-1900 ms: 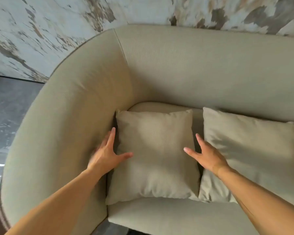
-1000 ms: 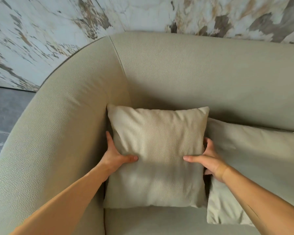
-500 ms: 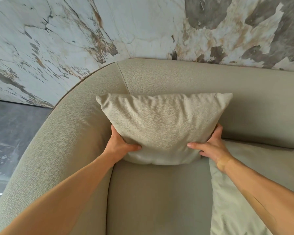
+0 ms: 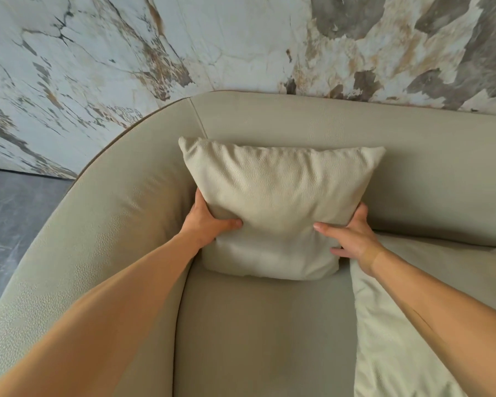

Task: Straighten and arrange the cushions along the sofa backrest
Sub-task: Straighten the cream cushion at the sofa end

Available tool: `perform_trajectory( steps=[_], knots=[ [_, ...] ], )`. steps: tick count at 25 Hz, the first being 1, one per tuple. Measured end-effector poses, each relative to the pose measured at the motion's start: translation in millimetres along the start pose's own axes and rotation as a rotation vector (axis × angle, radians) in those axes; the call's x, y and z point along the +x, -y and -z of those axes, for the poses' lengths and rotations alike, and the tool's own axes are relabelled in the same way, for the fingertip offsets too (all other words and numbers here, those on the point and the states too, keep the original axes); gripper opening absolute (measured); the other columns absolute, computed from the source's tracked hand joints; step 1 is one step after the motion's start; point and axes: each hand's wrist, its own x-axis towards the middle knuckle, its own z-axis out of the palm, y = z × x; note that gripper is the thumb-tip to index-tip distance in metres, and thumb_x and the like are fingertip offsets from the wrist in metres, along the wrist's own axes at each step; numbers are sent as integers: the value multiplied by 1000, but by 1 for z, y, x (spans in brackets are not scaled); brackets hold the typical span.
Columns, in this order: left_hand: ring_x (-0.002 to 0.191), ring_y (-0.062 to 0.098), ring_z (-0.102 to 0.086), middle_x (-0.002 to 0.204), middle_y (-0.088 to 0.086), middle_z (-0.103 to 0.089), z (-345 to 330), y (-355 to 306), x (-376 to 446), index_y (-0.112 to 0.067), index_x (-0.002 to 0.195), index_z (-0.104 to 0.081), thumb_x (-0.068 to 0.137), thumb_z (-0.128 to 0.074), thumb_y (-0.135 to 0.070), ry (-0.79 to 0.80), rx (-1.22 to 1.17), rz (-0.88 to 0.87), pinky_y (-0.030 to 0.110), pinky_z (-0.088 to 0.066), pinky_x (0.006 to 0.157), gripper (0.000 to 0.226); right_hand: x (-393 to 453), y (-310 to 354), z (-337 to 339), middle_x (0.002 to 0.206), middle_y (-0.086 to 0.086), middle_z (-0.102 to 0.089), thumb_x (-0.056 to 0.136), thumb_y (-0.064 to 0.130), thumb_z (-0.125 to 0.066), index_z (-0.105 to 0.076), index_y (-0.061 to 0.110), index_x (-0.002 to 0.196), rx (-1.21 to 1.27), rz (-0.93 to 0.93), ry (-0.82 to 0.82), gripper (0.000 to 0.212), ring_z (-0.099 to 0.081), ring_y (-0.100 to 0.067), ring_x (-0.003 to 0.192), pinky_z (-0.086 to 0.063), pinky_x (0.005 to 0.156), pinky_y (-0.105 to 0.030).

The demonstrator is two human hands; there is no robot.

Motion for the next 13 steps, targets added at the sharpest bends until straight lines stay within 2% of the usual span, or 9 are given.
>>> perform_trajectory(
  steps=[3, 6, 7, 10, 13],
  knots=[
    [123, 21, -49, 136, -14, -46, 0, 3, 3, -56, 139, -13, 45, -91, -47, -4, 22, -25, 50, -52, 94, 123, 6, -3, -5, 136, 9, -45, 68, 42, -84, -22, 33, 136, -139, 37, -62, 93, -50, -24, 123, -51, 95, -48],
    [116, 25, -51, 133, -6, -44, 0, 3, 5, -56, 143, -2, 58, -89, -40, 9, 62, 13, 46, -59, 79, 123, 8, -9, -11, 145, -4, -46, 70, 55, -77, -19, 19, 145, -401, 122, -154, 101, -47, -31, 130, -41, 104, -44],
    [113, 26, -53, 132, -3, -45, -1, 3, 5, -54, 144, 0, 61, -88, -40, 3, 84, 7, 44, -59, 78, 122, 8, -11, -12, 146, -5, -45, 71, 56, -76, -18, 19, 147, -408, 138, -165, 103, -46, -31, 131, -40, 105, -44],
    [117, 26, -54, 135, 3, -50, -2, 3, -2, -49, 149, 2, 71, -82, -40, -61, 184, -42, 36, -47, 92, 114, -2, -11, -11, 151, -7, -40, 79, 60, -63, -12, 22, 151, -506, 136, -171, 96, -44, -33, 133, -40, 104, -47],
    [128, 23, -48, 148, 0, -41, 0, 4, -22, -49, 149, 4, 82, -73, -35, -102, 245, -113, 32, -40, 90, 103, -22, -5, -7, 155, -5, -35, 88, 66, -41, -6, 23, 154, -746, 132, -234, 86, -34, -34, 139, -38, 105, -51]
  ],
)
